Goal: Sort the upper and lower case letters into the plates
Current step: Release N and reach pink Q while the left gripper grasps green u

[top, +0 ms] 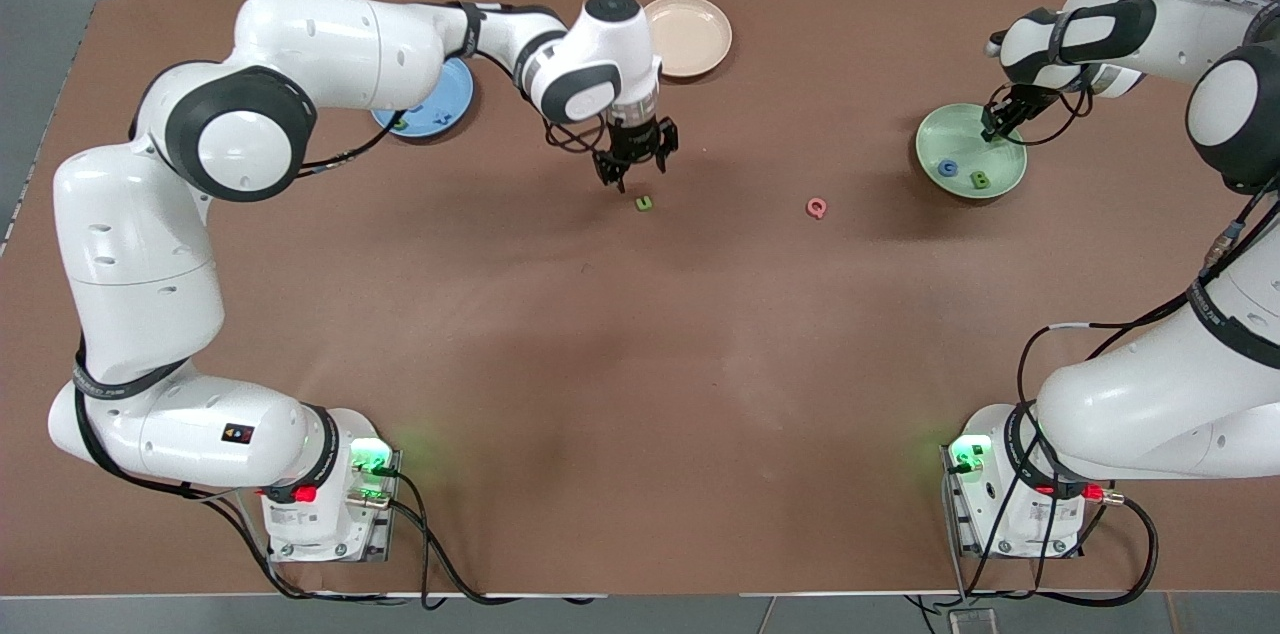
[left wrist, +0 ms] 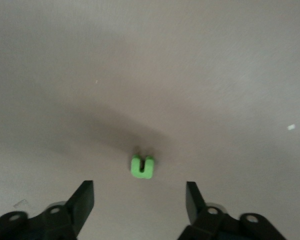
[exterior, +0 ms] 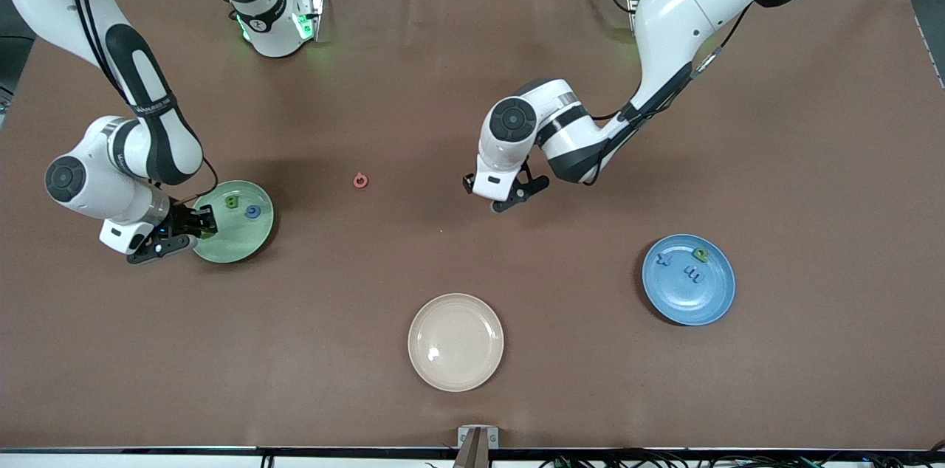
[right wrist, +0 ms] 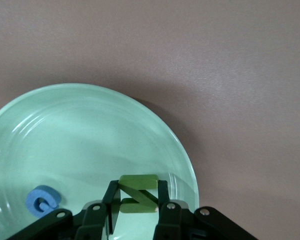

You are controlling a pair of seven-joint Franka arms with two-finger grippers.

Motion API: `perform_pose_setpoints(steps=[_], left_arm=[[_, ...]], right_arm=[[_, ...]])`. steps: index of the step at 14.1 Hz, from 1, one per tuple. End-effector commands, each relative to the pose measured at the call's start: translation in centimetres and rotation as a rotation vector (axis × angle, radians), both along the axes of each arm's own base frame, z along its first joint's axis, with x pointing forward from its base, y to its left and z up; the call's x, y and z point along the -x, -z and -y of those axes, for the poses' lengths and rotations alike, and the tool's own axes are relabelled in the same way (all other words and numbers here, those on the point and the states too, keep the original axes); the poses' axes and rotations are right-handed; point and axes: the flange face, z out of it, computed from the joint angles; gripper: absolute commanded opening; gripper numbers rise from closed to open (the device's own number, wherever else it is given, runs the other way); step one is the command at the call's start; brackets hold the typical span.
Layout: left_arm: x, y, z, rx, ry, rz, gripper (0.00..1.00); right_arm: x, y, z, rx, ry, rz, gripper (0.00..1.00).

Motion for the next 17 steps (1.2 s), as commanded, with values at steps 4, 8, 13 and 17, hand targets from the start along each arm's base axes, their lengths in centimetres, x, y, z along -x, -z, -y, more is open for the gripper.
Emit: perform_pose_setpoints(steps=[4,8,13,17], left_arm=[[3.2,2.6,0.5,-0.028,0.038,0.052,0.60],[3.9,3.6,1.4,-0.054,0.082,0.092,0.58],[3.5,4.6,2.0,-0.085,0.095,0.128,0.55],[3.2,4.4,2.0,-0.082,0.091,0.133,0.52]], right_arm=[[-0.2,1.2,-0.7,-0.007,-0.023,-0.013,0.10],[-0.2,1.4,-1.2,-0.007,-0.033,-0.016,0.21],[-0.3,0.5,-1.7,-0.009,-0.031,-0.016,0.86],[0.0,-2.0,-4.5,-0.023,-0.048,-0.063,0.96]])
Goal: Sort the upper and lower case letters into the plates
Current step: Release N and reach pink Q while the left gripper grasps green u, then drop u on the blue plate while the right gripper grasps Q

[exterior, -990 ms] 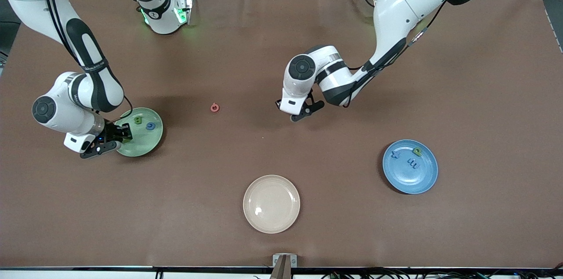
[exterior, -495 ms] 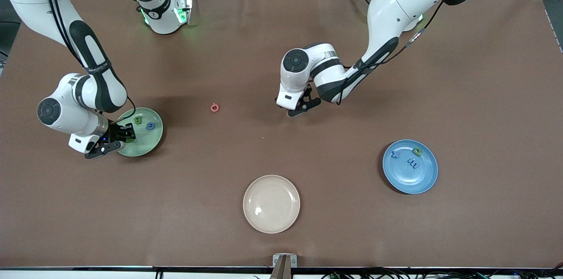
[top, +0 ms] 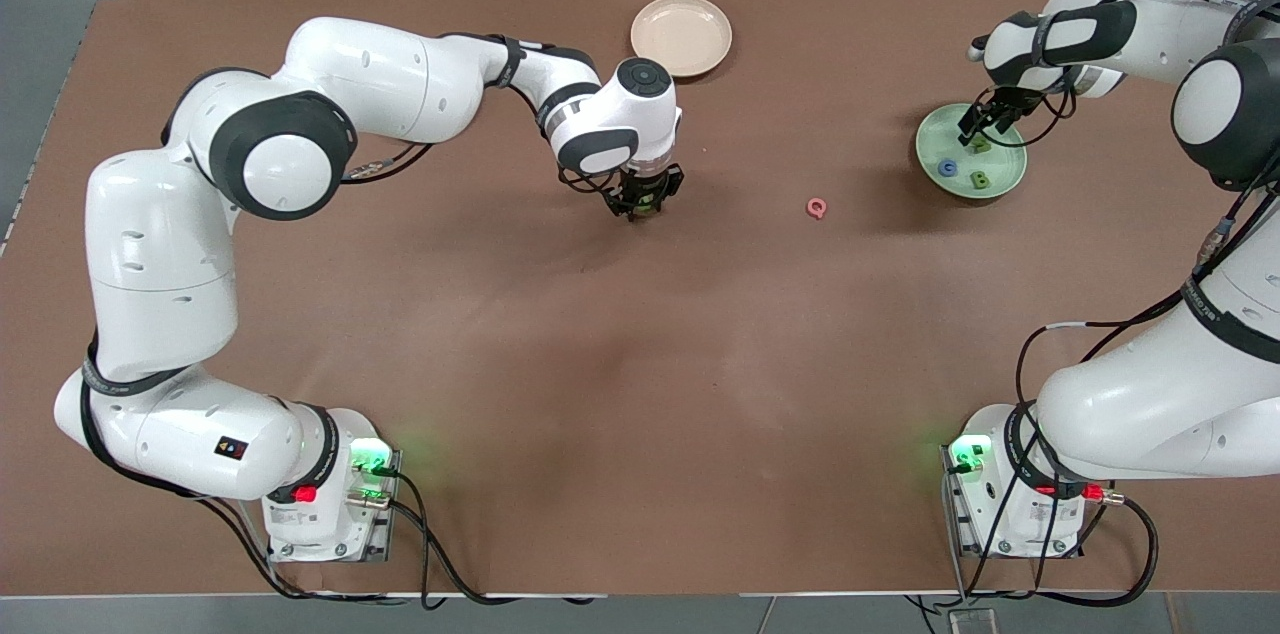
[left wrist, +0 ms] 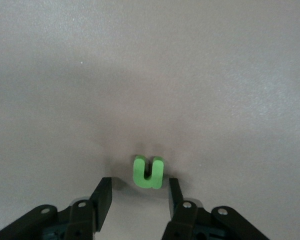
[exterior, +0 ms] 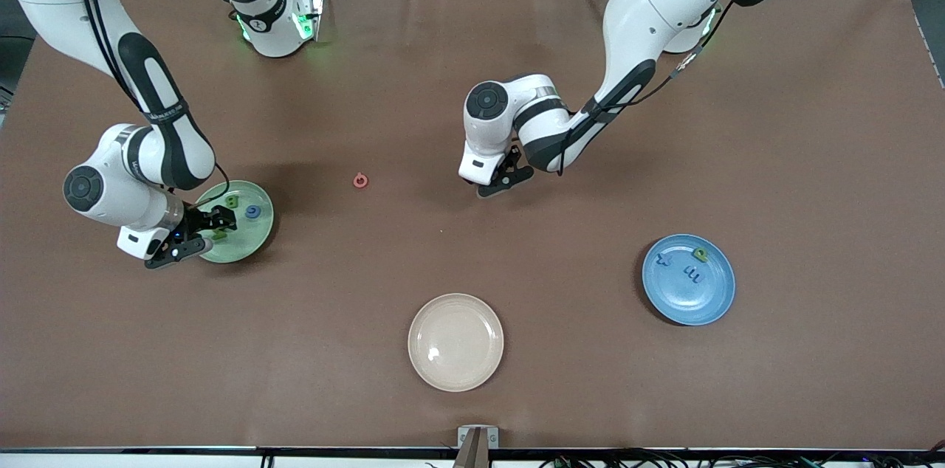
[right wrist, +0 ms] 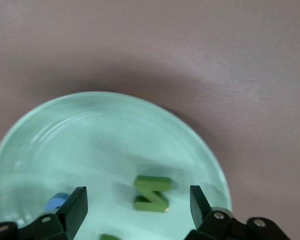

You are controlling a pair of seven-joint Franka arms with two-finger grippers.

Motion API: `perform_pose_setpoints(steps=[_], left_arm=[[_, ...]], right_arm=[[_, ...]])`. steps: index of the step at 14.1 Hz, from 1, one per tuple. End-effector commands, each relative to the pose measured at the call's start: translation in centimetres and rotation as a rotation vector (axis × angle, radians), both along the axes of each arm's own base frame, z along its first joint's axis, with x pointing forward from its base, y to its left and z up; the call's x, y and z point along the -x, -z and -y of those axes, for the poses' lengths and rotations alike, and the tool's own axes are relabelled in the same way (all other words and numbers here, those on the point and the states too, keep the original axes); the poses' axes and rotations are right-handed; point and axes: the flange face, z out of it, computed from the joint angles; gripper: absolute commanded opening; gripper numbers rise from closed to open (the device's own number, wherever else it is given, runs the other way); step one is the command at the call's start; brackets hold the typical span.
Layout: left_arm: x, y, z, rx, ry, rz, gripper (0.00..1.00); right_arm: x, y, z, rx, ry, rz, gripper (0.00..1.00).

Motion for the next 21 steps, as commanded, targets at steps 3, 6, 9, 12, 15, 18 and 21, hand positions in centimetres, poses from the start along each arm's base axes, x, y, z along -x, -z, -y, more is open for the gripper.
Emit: perform_pose_setpoints(steps=[3,6,9,12,15,18,21], left_arm=[[-0.8,-0.1,0.2,0.003,-0.010,0.028,0.52],[-1.1,-0.2,0.0,0.004,-0.015,0.029,0.43],[-1.2,0.1,0.0,0.004,-0.018,0.024,0.43],[-1.2,0.3,-0.1,0.002,-0.023,0.020,0.39],[-1.4,0.4,-0.3,0.004,-0.036,0.013,0.22],[-2.5,0.4,-1.3,-0.008,-0.056,0.025,0.02],[-4.4,-0.8,-2.7,-0.014,-0.081,0.050,0.00]], right_arm=[[1.3,-4.5,-6.5,0.007,0.078,-0.074,1.00],[2.5,-7.1,-12.1,0.038,0.207,-0.132,1.00],[4.1,-7.7,-18.0,0.067,0.302,-0.141,1.00],[5.6,-7.4,-22.7,0.032,0.408,-0.130,1.00],[7.3,-5.3,-26.0,0.008,0.469,-0.035,1.00],[7.9,-4.4,-28.4,0.000,0.518,-0.010,0.99],[8.7,-2.1,-30.0,-0.004,0.522,0.026,0.98]])
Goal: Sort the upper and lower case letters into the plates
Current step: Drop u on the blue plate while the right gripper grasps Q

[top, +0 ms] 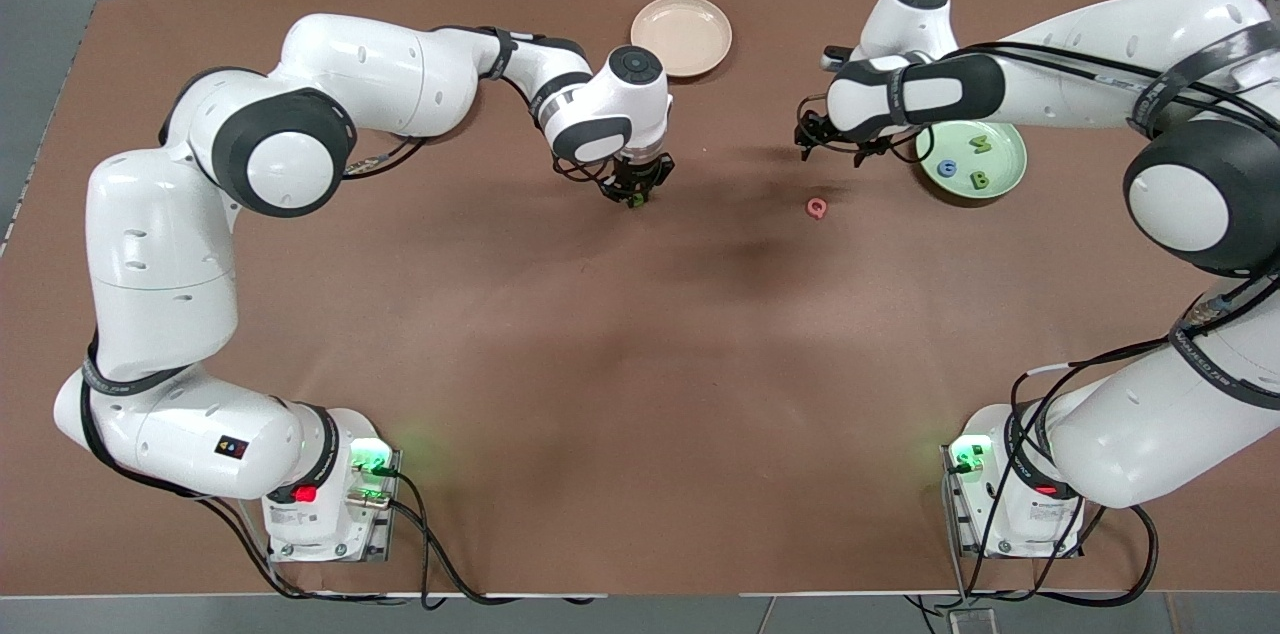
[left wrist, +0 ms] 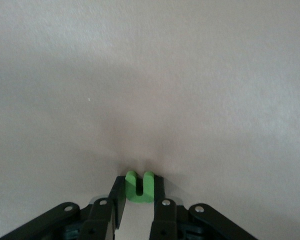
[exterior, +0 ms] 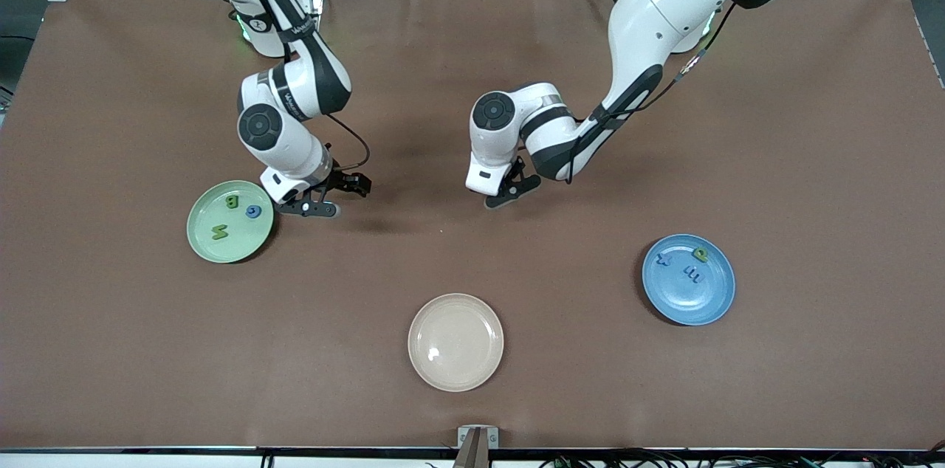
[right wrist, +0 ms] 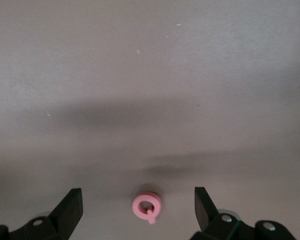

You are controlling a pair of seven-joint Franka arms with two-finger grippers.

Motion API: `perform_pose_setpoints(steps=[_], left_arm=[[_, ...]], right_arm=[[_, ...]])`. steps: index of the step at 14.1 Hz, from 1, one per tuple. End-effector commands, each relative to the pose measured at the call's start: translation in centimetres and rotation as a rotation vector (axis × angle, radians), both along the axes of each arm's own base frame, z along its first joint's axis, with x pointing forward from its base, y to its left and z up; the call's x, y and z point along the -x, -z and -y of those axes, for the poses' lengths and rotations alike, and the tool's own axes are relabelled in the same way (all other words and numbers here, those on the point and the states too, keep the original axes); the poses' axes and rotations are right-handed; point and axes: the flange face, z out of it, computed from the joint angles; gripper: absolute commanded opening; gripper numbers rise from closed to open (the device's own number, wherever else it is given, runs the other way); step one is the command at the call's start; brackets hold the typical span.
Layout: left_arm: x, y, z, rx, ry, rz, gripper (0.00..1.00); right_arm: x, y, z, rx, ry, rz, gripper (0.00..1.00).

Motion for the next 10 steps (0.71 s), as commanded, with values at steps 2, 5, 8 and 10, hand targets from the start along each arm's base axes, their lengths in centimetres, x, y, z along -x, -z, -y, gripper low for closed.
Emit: perform_pose_setpoints(steps=[2,5,8,10], left_arm=[[-4.0,-2.1,-3.2,-0.007,-0.071,0.056,0.00],[-8.3,-5.5,-7.7,-0.020,-0.142,0.106,0.00],[-13.0,-9.5,-13.6,-0.009,-0.165,0.159,0.00],[-14.9,-10.8,-16.1,-0.015,-0.183,0.175,0.00]], right_arm=[[1.8,3.0,-0.9,-0.002,0.024,0.037,0.98],[2.9,4.1,-0.9,0.009,0.015,0.022,0.97],[3.6,4.9,-0.9,0.013,0.008,0.027,0.92],[4.2,5.3,-1.4,0.015,-0.006,0.031,0.87]])
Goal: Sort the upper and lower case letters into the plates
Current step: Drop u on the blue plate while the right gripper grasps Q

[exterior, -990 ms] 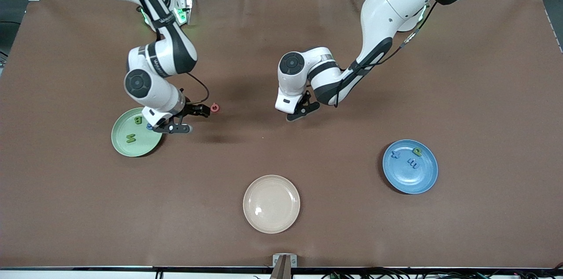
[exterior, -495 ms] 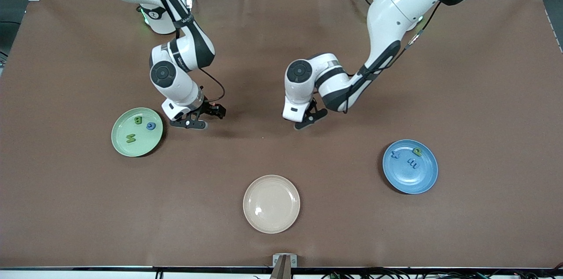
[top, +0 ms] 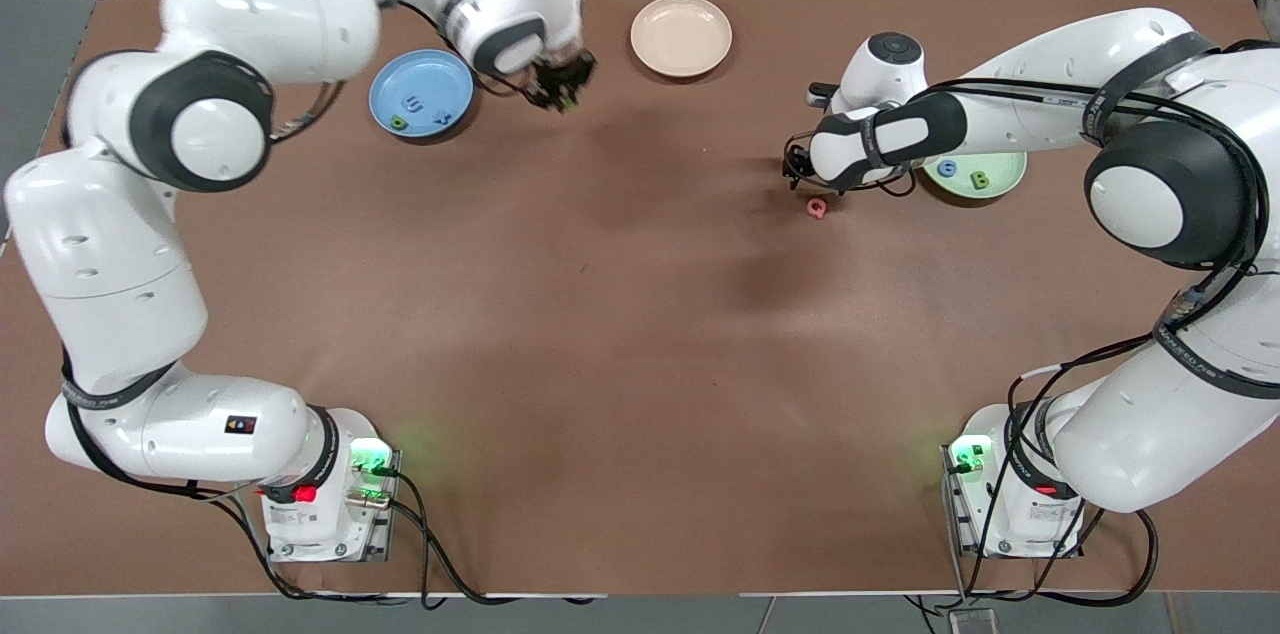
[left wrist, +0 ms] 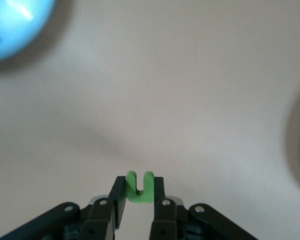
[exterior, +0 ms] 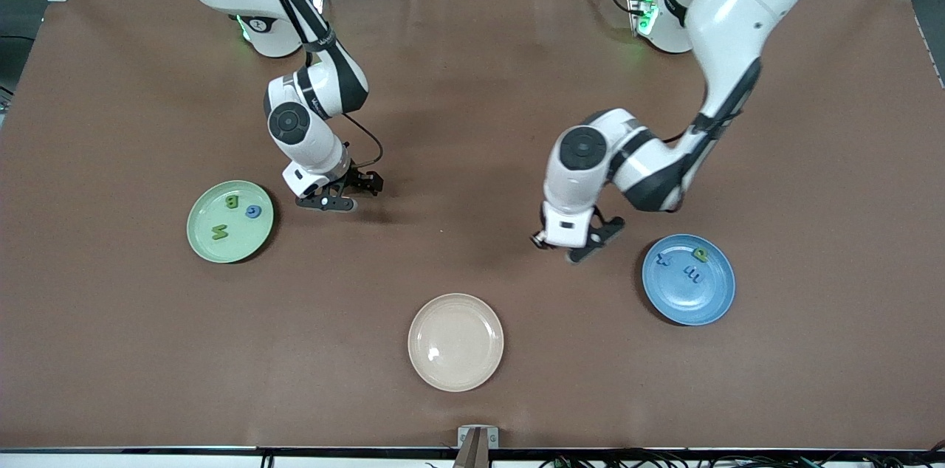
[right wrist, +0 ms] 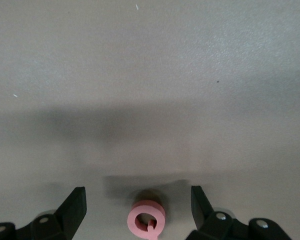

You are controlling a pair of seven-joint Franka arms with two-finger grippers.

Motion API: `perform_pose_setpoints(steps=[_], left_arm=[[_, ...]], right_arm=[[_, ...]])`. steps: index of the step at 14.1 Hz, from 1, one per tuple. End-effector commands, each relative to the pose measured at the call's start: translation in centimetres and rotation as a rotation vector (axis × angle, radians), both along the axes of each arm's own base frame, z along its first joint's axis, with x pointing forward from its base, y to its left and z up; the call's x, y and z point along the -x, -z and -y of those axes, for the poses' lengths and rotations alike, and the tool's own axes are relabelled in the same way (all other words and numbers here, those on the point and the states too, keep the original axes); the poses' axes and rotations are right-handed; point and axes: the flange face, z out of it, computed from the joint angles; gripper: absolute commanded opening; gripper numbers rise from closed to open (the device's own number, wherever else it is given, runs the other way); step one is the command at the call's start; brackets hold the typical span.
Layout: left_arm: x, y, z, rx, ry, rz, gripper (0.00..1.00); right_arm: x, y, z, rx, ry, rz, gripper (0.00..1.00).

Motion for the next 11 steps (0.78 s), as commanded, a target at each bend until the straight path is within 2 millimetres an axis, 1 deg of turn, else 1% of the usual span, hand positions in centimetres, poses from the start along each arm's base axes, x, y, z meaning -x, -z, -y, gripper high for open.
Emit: perform_pose_setpoints(steps=[1,2,4,6,7,9,10,11], left_arm=[[-2.0,-2.2,-3.3,-0.037,-0.024,0.015,0.00],[-3.1,-2.4,-5.2,-0.060,-0.026,0.002,0.00],[-5.4,-2.6,-10.2,-0.075,0.002,-0.010,0.00],[-6.7,-2.9,-13.8,-0.086,0.001,-0.020,0.00],[-7.0,-2.7,-15.4,-0.101,0.015,-0.038,0.00],[-7.9,-2.6,-18.9,-0.110,0.030,-0.053,0.00],[-8.1,-2.6,-19.4,-0.112,0.039,-0.053,0.00],[-8.5,-2.4,-20.4,-0.113,0.047,-0.057,0.00]], right_arm=[[1.4,0.2,-0.7,-0.005,0.002,0.008,0.84],[1.6,0.4,-0.6,-0.002,0.002,0.003,0.81],[2.2,0.9,-0.2,0.005,-0.004,-0.010,0.78],[2.5,1.1,-0.1,0.008,-0.009,-0.015,0.75],[2.7,1.2,0.0,0.010,-0.009,-0.018,0.73],[2.7,1.2,-0.1,0.010,-0.012,-0.020,0.62],[2.7,1.2,0.0,0.010,-0.010,-0.020,0.55],[2.6,1.1,-0.1,0.009,-0.011,-0.018,0.48]])
